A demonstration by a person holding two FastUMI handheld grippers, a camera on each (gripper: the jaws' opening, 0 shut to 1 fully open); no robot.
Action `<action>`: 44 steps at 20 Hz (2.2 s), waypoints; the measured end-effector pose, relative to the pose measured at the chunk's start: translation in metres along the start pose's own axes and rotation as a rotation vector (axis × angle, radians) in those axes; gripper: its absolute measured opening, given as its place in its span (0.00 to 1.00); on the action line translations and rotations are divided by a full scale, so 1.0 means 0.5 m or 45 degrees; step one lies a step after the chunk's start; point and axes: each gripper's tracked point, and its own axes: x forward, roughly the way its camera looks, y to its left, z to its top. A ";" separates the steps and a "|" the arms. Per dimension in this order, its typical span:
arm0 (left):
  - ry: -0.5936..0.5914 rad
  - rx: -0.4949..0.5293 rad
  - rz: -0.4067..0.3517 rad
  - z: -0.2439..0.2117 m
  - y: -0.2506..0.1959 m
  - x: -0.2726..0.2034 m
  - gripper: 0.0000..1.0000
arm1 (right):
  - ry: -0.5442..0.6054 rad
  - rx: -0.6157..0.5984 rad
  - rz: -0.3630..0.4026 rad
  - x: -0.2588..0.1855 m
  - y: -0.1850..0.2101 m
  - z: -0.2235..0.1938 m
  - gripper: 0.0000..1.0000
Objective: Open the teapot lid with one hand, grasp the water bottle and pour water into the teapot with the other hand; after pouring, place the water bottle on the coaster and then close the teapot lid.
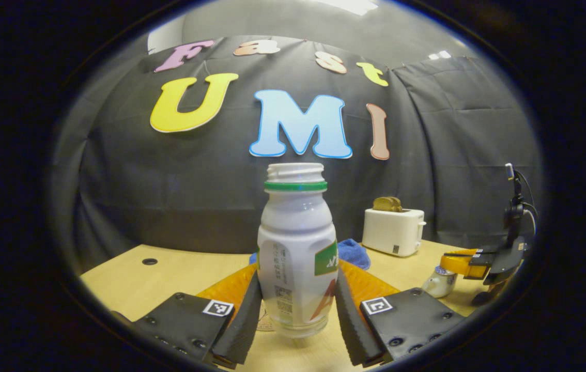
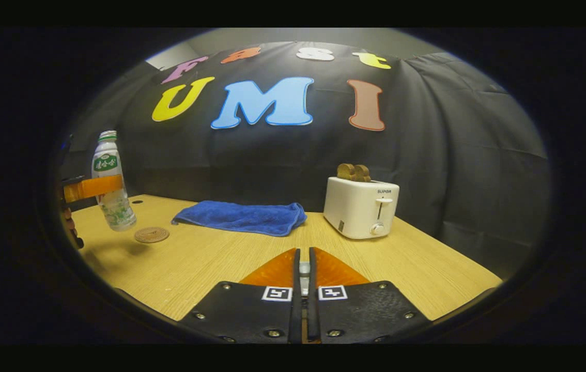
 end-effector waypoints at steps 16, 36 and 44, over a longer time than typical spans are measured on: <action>0.076 0.043 0.073 -0.063 0.085 0.099 0.82 | -0.139 -0.049 0.318 -0.196 0.243 0.007 0.98; 0.167 0.117 0.178 -0.124 0.126 0.159 0.87 | -0.107 0.036 0.366 -0.190 0.249 -0.006 0.98; 0.154 0.079 0.181 -0.115 0.118 0.128 1.00 | -0.110 0.039 0.370 -0.190 0.249 -0.005 0.98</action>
